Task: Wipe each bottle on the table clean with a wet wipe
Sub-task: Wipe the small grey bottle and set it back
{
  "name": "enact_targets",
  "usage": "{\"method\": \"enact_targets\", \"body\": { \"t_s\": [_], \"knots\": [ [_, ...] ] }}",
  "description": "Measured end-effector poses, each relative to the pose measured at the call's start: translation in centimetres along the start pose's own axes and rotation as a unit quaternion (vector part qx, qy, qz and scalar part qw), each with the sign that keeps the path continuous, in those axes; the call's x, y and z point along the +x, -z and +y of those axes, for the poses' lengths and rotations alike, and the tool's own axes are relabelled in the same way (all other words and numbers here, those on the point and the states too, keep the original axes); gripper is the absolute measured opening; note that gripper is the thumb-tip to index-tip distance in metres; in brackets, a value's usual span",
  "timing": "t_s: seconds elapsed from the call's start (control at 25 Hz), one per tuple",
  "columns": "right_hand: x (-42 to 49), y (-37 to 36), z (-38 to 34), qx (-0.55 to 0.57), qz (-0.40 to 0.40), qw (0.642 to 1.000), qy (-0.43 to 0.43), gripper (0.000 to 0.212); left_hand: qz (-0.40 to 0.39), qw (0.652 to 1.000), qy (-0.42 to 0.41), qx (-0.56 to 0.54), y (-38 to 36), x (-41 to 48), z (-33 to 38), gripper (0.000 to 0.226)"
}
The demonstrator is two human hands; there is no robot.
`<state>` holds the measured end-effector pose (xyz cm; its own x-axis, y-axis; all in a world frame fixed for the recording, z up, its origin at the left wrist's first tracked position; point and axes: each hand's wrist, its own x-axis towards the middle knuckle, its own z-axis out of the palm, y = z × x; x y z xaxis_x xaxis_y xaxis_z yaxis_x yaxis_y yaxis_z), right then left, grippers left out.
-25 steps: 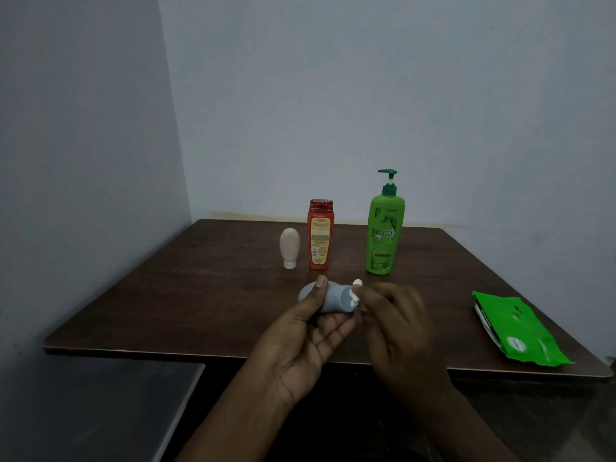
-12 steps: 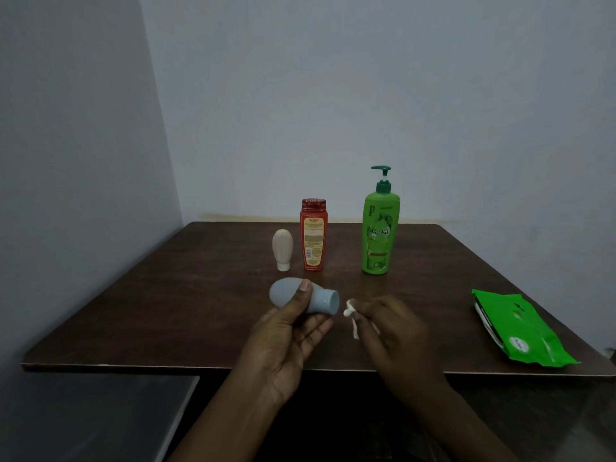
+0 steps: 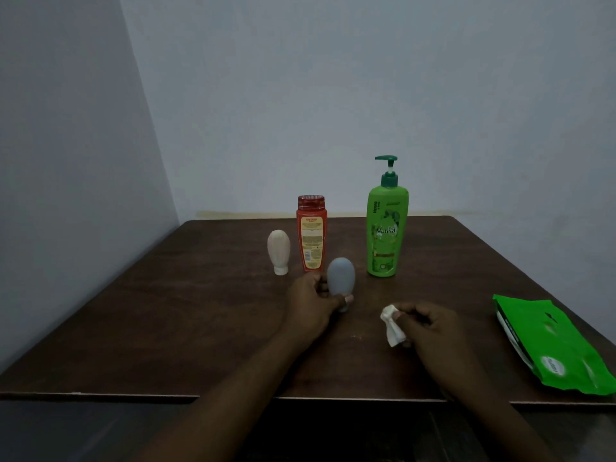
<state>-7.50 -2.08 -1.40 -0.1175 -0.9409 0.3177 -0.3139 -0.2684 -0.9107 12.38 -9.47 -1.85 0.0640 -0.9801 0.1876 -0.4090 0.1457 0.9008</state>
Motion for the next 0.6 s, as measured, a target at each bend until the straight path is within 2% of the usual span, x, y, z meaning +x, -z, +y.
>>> {"method": "enact_targets", "body": {
  "t_s": [0.24, 0.4, 0.6],
  "knots": [
    [0.2, -0.1, 0.8, 0.009, -0.019, 1.000, -0.014, 0.014, 0.019, 0.999, 0.015, 0.029, -2.3, 5.2, -0.1, 0.063],
    [0.5, -0.1, 0.9, 0.027, -0.024, 0.999, -0.019, 0.019, 0.046, 0.994, -0.003, 0.099, -4.4, 7.1, 0.0, 0.056],
    [0.5, -0.3, 0.7, 0.038, -0.024, 0.999, -0.018, 0.028, 0.069, 0.991, 0.000, 0.118, -5.4, 8.6, 0.0, 0.043]
  ]
}}
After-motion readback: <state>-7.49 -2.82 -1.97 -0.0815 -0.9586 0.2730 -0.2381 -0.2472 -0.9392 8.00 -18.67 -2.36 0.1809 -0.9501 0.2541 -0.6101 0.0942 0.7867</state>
